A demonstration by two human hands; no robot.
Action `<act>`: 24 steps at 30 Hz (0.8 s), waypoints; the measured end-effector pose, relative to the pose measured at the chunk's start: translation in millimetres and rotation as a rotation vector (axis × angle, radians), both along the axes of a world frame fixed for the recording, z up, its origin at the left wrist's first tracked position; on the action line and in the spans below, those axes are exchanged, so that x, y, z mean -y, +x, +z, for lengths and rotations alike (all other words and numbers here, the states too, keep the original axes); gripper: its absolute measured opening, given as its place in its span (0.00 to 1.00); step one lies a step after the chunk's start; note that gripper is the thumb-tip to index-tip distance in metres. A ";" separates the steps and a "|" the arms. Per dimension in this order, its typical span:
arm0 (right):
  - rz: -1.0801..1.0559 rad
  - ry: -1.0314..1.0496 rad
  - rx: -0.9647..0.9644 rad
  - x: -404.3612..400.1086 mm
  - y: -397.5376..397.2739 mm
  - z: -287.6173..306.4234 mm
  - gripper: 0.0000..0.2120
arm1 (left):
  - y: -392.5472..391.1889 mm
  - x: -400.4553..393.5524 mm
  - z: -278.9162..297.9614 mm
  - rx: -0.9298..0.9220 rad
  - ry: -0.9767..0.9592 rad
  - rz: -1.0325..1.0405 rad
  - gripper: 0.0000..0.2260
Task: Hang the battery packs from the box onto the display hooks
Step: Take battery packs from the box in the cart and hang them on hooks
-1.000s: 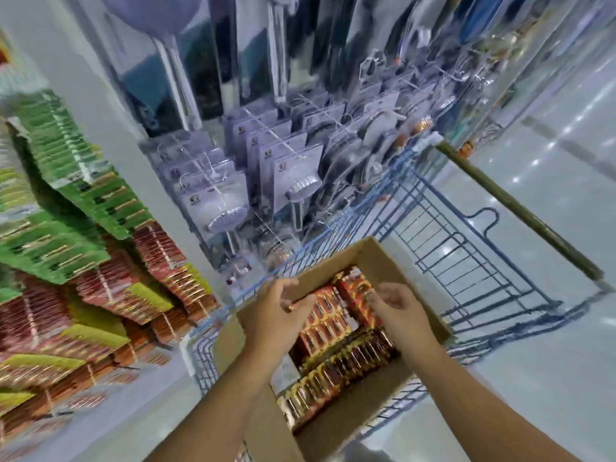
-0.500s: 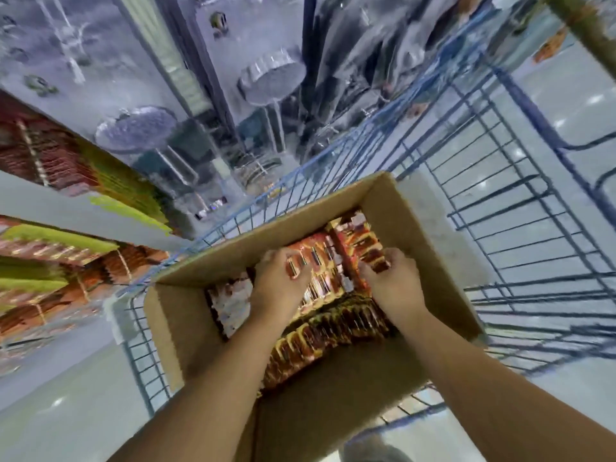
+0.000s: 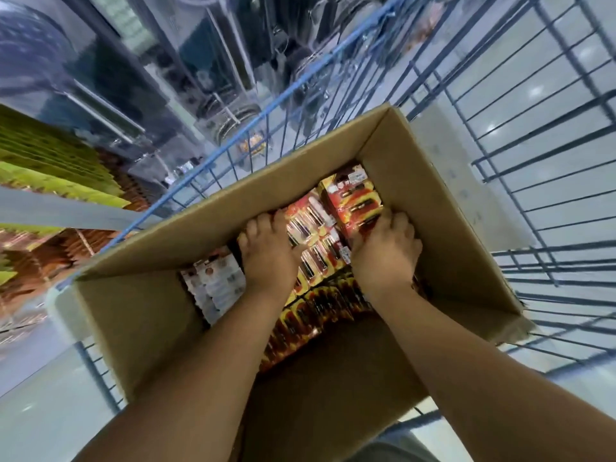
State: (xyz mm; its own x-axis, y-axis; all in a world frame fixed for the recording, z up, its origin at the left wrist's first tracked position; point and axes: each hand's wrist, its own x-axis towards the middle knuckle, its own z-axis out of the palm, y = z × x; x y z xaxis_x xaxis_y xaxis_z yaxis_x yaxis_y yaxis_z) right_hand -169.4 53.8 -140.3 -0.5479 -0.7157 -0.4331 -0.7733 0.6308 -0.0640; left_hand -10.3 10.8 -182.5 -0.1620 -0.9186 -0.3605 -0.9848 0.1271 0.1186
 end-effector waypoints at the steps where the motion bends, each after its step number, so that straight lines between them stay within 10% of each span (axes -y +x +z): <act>1: 0.009 0.015 -0.011 -0.8 1.0 -0.9 0.32 | 2.1 0.0 1.2 0.024 -0.008 -0.004 0.36; 15: -0.109 -0.160 0.028 0.3 13.7 -9.9 0.30 | 13.8 -2.6 31.0 -0.101 0.182 0.316 0.26; 24: -0.440 -0.170 0.694 -3.8 -7.5 25.1 0.06 | 42.2 -11.0 86.9 -0.758 0.510 0.672 0.18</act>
State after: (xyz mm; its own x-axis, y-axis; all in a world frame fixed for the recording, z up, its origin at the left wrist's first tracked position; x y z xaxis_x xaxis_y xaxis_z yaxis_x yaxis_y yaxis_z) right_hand -177.0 57.6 -115.2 -0.4415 -0.5852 -0.6801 -0.2091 0.8043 -0.5563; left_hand 32.0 21.8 -95.6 -0.0273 -0.6755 -0.7368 -0.4874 -0.6345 0.5998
